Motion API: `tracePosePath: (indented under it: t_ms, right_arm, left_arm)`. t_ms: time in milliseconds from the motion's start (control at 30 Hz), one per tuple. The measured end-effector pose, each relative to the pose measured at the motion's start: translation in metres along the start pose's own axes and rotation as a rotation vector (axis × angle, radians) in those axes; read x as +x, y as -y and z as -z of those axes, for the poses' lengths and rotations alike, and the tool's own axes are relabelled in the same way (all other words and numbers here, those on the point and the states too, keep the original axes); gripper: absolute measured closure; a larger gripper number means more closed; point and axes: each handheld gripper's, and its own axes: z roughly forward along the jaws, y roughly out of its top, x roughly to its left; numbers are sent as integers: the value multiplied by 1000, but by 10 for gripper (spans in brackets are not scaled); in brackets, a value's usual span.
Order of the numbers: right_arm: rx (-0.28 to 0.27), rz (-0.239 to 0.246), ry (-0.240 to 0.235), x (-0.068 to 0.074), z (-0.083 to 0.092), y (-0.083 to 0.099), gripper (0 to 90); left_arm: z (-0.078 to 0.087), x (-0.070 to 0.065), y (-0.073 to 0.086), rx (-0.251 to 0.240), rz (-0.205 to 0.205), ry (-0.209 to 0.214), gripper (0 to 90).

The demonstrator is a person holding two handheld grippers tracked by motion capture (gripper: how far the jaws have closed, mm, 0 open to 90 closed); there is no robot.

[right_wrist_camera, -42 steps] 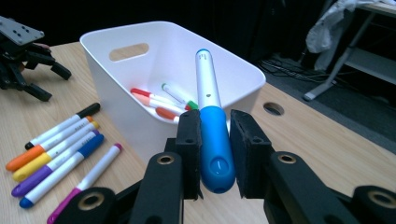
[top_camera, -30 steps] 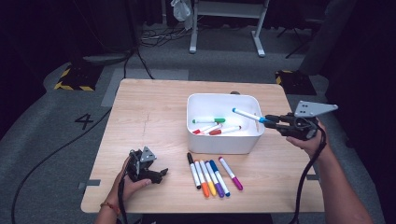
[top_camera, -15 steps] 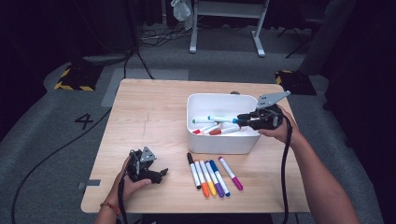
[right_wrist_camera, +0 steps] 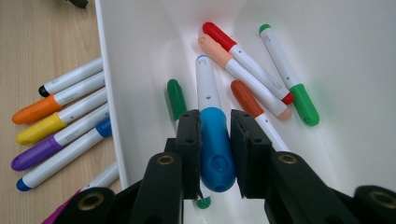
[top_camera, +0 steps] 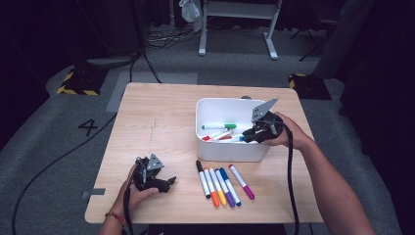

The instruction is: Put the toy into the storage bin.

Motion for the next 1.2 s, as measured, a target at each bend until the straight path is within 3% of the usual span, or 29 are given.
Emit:
tracePosePath:
  t_ms: [200,333,567,800,967,1100,1200]
  right_arm:
    - [29,5,12,0,0,-1,713]
    - [-7,-13,47,1,5,1,639]
    - [-124,-70,150,8,26,8,510]
    - [-273,-128,228,27,63,20,370]
    - [-324,-153,285,45,83,35,332]
    - [-385,-166,271,64,91,51,311]
    - [-377,-157,271,76,88,59,316]
  left_arm:
    - [0,0,0,-1,-1,0,136]
    - [0,0,0,1,-3,1,136]
    - [0,0,0,0,-2,2,136]
    - [0,0,0,1,-2,2,136]
    - [0,0,0,1,-4,1,136]
    - [0,0,0,1,-2,2,136]
    - [0,0,0,1,-3,2,136]
